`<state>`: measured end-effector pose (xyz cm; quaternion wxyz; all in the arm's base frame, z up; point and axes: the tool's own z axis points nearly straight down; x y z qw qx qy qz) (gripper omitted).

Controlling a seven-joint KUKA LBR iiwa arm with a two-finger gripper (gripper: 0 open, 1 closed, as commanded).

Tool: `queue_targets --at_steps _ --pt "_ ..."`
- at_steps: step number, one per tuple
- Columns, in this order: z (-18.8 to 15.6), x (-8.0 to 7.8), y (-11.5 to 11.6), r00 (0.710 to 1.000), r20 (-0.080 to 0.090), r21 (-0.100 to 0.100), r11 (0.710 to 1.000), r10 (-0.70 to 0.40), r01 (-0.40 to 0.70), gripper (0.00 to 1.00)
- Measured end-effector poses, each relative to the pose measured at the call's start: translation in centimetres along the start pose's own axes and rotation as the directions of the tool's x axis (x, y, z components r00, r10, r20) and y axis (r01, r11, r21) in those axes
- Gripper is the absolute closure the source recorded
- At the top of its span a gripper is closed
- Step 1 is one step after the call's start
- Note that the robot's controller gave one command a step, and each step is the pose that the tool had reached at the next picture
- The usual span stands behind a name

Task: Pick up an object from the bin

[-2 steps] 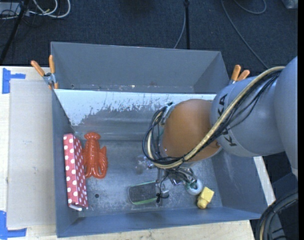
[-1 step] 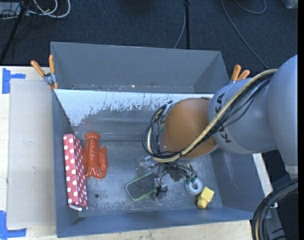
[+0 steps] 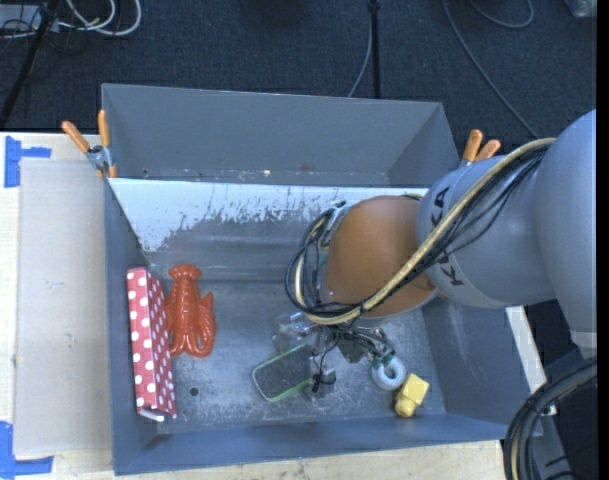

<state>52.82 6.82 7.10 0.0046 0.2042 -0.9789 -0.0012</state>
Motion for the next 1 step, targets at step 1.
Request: queue_targets --at_steps 1 --pt "-1.01 -0.51 -0.18 1.000 -0.001 0.000 1.000 -0.024 0.024 1.00"
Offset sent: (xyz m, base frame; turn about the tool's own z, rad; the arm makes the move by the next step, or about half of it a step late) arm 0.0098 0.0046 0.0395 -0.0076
